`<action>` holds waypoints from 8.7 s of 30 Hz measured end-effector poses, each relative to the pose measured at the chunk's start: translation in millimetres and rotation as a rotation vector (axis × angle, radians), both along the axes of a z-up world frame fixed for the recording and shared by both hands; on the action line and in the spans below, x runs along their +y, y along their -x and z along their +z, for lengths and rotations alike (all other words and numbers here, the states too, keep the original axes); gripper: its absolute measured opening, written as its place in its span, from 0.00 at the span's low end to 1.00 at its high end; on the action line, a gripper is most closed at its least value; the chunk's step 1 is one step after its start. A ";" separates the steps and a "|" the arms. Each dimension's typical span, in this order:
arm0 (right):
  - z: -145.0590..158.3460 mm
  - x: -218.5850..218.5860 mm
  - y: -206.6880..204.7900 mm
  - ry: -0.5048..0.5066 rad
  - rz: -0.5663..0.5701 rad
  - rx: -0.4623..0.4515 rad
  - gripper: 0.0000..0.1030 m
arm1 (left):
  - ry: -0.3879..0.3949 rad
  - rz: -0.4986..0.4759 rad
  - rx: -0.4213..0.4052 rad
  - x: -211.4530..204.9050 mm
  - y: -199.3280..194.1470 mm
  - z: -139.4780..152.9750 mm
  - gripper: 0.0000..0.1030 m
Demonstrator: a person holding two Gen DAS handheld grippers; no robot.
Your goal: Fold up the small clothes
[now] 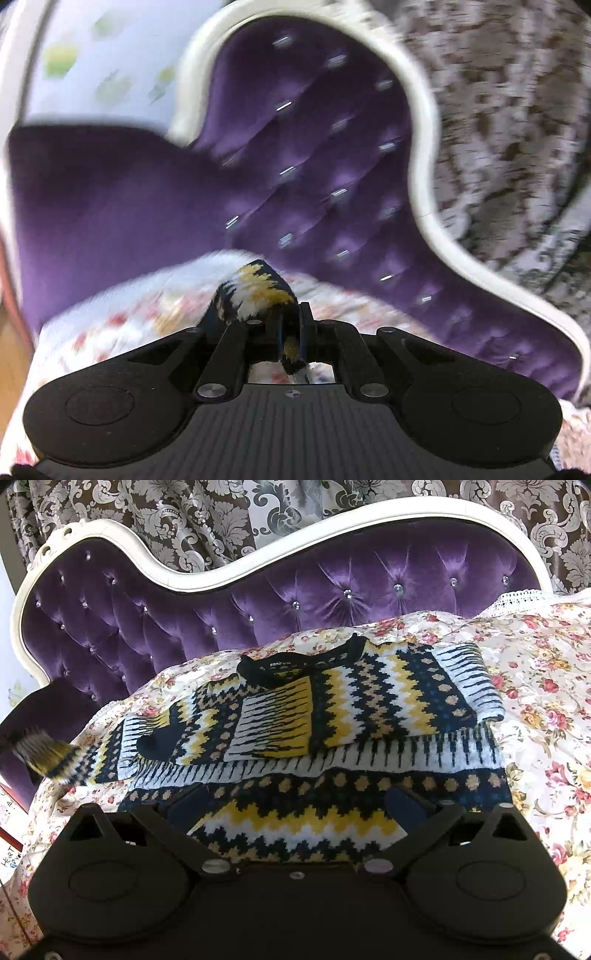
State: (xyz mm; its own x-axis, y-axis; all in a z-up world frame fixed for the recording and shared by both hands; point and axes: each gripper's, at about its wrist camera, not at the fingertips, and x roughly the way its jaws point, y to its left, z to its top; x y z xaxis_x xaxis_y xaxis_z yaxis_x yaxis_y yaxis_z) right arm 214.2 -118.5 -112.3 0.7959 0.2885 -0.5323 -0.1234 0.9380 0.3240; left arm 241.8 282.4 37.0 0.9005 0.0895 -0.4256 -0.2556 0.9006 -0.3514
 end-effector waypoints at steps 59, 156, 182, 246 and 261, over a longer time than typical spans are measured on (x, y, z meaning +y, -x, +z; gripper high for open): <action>17.6 -104.6 -7.0 -0.126 -0.296 -0.025 0.99 | -0.347 -0.299 0.142 -256.7 -49.1 -90.3 0.73; -38.9 -99.9 -55.0 -0.026 -0.194 0.067 0.10 | -0.219 -0.193 0.188 -203.5 -54.6 -145.7 0.84; 7.6 -110.0 -30.6 -0.044 -0.214 -0.094 0.93 | -0.152 -0.287 0.300 -198.3 -5.1 -105.1 0.84; -68.6 -64.2 189.6 -0.185 -0.033 0.247 0.90 | -0.152 -0.502 0.340 -195.3 211.3 -135.2 0.84; -68.8 -65.0 192.7 -0.198 -0.048 0.229 0.71 | -0.137 -0.516 0.352 -193.2 210.2 -137.3 0.83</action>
State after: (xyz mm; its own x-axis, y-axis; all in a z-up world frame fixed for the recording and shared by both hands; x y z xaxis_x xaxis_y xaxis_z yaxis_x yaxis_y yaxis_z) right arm 21.5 -183.4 -181.1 0.6767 0.3697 -0.6367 0.0168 0.8568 0.5154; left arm 31.6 89.1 -100.3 0.6506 -0.2440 -0.7192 0.1442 0.9694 -0.1985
